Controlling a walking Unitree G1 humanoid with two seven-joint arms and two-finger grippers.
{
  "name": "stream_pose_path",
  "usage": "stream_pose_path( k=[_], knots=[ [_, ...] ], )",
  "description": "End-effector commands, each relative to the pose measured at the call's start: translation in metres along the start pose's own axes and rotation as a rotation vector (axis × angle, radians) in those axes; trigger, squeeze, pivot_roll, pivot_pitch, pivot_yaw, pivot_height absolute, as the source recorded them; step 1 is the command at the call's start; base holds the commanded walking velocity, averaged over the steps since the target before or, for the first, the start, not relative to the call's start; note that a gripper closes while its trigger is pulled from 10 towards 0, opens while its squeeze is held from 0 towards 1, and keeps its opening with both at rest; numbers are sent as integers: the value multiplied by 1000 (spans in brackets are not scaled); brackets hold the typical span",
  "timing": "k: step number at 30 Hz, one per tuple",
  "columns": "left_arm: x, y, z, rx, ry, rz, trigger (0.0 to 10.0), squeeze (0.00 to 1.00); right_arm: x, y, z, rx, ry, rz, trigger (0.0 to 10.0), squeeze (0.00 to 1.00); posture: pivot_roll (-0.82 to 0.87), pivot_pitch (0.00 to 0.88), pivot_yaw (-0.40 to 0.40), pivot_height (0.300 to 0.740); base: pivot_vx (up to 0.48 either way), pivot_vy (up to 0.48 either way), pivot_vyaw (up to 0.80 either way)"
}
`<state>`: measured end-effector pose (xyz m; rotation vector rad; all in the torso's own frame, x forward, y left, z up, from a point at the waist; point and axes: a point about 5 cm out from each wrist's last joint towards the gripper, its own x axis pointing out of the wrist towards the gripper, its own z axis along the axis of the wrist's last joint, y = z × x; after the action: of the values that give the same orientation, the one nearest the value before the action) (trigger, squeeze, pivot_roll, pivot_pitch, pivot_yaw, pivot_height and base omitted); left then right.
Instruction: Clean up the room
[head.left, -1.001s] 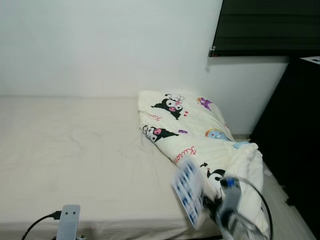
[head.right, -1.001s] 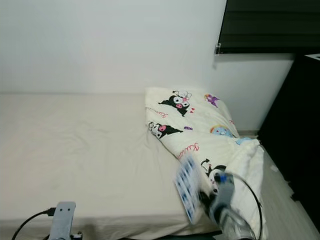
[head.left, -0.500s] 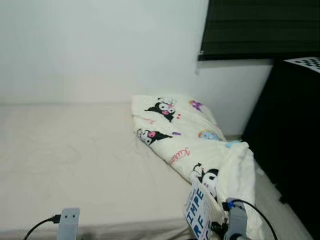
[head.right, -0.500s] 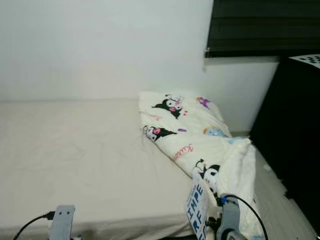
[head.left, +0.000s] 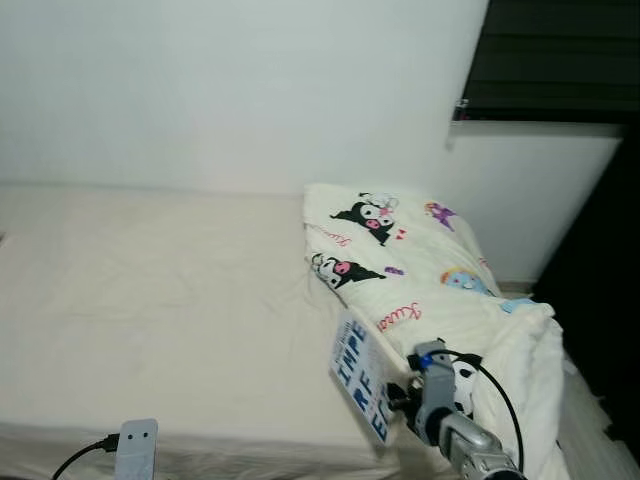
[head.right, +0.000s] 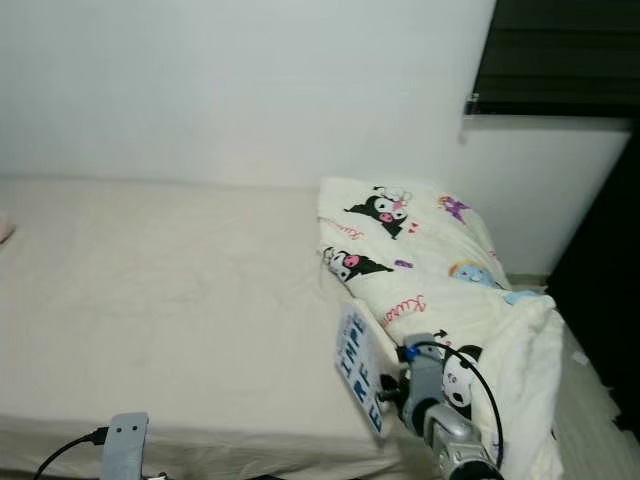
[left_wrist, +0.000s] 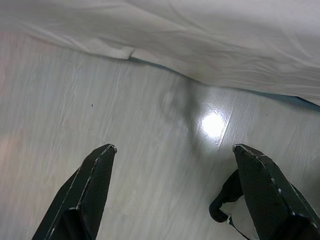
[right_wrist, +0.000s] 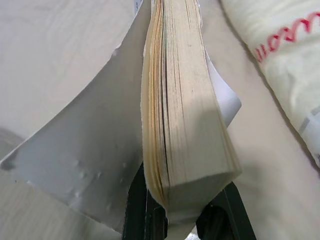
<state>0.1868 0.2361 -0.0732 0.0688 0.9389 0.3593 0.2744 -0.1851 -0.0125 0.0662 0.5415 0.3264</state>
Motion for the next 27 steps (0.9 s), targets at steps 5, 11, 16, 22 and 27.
stream_pose_path(
  k=[5, 11, 16, 22, 27],
  knots=[
    [-1, -1, -6, -25, 29, -13, 10000, 0, 2, 3, 7, -74, -20, 32, 10000, 0, -15, 0, -40, 740, 0, 0, 706],
    [-1, -1, -9, -31, 58, -9, 10000, 0, 3, 5, 8, -86, -29, 43, 10000, 0, -15, 0, -34, 740, -207, 43, 703],
    [0, -2, -6, -22, 44, -15, 10000, 0, 4, 5, 12, -83, -40, 41, 10000, 0, -8, 0, -34, 740, -277, 0, 706],
    [0, -3, -4, -5, 34, -27, 10000, 0, 5, 6, 14, -85, -50, 45, 10000, 0, -14, 0, -25, 740, 0, 0, 703],
    [-1, -5, -4, 6, 33, -33, 10000, 0, 6, 6, 16, -89, -53, 45, 10000, 0, -14, 0, -21, 740, 0, 0, 700]
  ],
)
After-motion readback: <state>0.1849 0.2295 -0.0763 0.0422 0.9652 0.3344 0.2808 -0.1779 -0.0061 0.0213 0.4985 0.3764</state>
